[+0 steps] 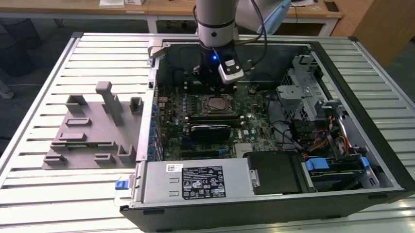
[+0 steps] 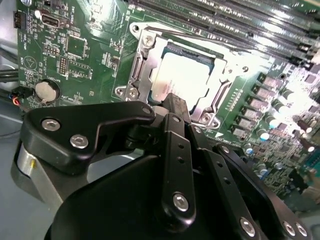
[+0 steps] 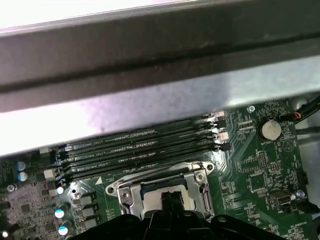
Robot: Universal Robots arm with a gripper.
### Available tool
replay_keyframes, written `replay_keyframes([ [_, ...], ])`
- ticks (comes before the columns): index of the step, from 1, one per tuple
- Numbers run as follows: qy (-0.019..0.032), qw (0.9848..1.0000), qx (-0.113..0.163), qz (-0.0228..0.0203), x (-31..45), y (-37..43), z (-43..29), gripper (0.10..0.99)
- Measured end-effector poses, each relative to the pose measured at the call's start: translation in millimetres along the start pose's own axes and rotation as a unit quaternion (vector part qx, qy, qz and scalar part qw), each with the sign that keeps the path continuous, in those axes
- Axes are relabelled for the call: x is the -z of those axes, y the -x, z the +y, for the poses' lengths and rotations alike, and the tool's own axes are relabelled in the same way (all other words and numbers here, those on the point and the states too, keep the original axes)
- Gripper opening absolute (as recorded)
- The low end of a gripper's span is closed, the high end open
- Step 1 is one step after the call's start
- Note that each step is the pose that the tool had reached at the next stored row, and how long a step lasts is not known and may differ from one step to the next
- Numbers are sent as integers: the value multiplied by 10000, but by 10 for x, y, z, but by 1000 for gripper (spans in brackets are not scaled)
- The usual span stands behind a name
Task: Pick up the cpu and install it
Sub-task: 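Install the first cpu locking lever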
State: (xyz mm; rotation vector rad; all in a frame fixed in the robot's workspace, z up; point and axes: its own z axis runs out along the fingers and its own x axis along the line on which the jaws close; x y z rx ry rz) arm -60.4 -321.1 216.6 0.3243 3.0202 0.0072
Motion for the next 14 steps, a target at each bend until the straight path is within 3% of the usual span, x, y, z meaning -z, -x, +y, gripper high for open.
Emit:
replay_keyframes([
  [8, -22, 10000, 88, -5, -12, 16, -80, 106],
  [14, -31, 9999, 124, -7, -16, 16, -91, 106],
])
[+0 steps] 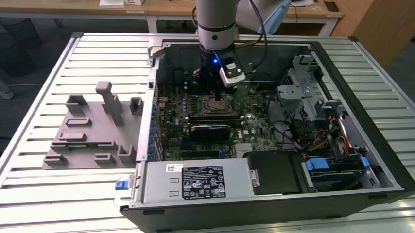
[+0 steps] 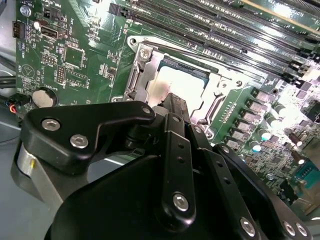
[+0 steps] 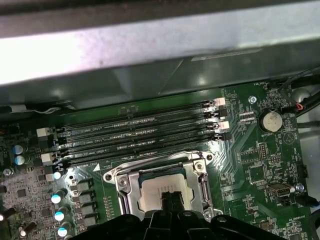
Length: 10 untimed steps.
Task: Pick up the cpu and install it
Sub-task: 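Install the first cpu locking lever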
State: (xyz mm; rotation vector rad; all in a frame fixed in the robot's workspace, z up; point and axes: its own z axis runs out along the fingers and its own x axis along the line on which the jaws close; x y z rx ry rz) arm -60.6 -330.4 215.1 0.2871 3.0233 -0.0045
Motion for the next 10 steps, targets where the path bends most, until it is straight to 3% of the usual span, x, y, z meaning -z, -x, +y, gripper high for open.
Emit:
replay_keyframes([
  [5, 0, 10000, 3, -1, 11, 0, -1, 106],
  [10, 0, 10000, 3, -1, 105, 10, 1, 106],
])
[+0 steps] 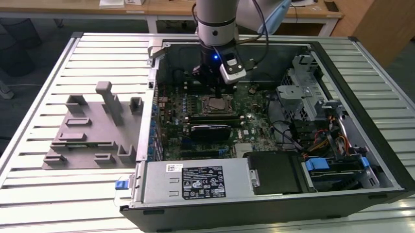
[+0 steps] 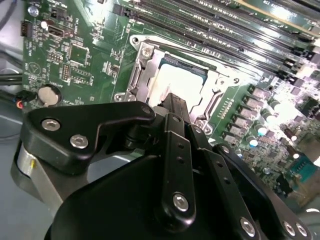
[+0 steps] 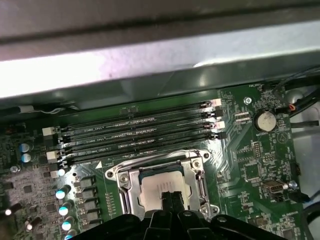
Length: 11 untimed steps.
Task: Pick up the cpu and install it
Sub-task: 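Install the first cpu locking lever, then install the second cpu locking lever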
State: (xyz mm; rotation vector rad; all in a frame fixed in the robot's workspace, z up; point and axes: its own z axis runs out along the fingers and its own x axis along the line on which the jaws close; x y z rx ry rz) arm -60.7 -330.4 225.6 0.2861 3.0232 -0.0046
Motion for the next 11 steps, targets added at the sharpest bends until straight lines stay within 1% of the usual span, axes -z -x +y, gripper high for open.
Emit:
replay_keyframes([
  [4, -1, 10000, 0, 0, 84, 9, 1, 106],
  [5, -1, 10000, 0, 0, 94, 10, 1, 106],
  [9, 3, 10000, 0, 0, 94, 10, 1, 106],
  [11, 29, 10000, -3, 6, 95, 10, 1, 106],
])
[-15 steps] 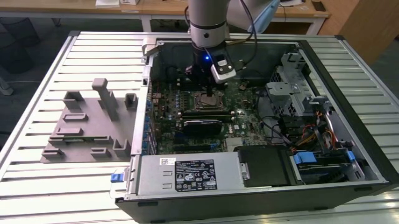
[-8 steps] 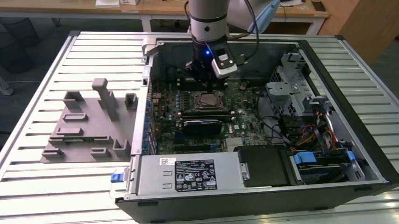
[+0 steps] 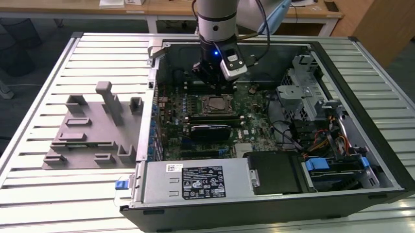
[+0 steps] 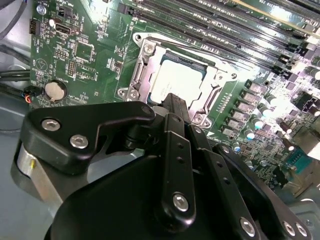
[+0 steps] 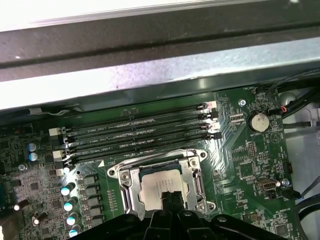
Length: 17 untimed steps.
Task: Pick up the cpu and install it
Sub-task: 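Install the second cpu locking lever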
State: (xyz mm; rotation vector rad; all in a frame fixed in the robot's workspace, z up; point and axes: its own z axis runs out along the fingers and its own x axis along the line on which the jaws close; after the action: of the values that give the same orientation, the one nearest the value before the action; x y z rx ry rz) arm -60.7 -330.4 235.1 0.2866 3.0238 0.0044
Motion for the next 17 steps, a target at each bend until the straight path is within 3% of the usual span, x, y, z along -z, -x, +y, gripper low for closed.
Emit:
replay_keyframes([
  [7, 8, 10000, -1, 1, 0, 0, 0, 106],
  [17, 9, 10000, -1, 1, 62, 7, 1, 106],
])
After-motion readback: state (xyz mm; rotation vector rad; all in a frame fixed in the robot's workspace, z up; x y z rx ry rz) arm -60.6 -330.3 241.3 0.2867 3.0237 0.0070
